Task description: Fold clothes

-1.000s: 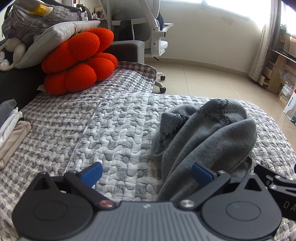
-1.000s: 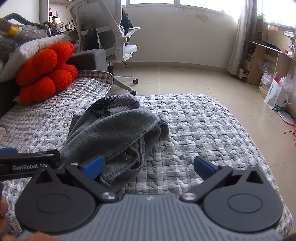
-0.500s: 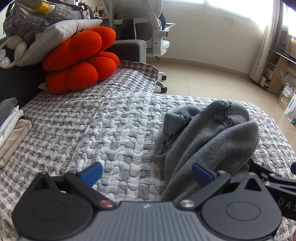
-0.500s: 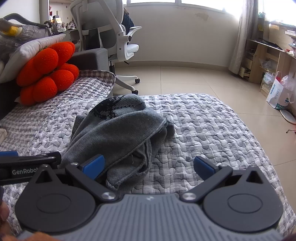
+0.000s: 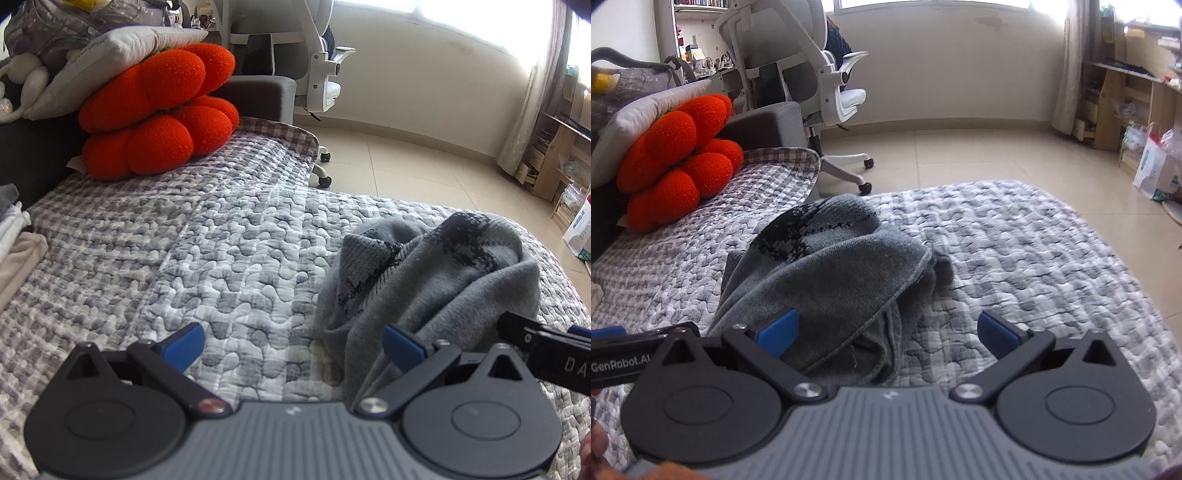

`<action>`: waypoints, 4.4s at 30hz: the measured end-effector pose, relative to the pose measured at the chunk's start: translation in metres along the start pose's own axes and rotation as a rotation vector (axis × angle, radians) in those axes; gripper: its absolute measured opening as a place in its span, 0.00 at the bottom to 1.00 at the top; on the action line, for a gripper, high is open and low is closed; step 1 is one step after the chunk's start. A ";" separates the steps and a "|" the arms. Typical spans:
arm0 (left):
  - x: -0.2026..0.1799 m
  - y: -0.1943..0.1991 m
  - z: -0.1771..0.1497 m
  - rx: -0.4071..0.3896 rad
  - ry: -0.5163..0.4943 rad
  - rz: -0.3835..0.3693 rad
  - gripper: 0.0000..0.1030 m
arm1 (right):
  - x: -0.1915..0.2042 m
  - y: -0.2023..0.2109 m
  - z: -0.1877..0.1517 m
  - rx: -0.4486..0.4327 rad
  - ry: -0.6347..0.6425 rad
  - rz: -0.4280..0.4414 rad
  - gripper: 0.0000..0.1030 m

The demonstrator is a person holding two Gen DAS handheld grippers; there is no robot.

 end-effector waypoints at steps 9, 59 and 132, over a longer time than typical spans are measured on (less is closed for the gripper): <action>0.007 -0.034 -0.013 0.037 0.039 -0.039 1.00 | -0.010 -0.036 -0.019 0.112 -0.106 0.104 1.00; 0.051 -0.017 -0.004 0.036 0.262 -0.105 0.98 | 0.034 0.016 -0.031 0.348 -0.334 0.444 0.41; -0.002 -0.030 0.034 -0.099 0.193 -0.249 0.06 | -0.077 0.025 0.022 -0.066 -0.426 0.244 0.05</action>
Point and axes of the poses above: each gripper's, at about its wrist camera, not at the fingertips, and y roughly against the way its jaws point, x to its left, z to its top, the point moved 4 cm from there along -y, roughly the way its jaws point, and after that the axes turned 9 degrees about -x, right-handed, at the moved point
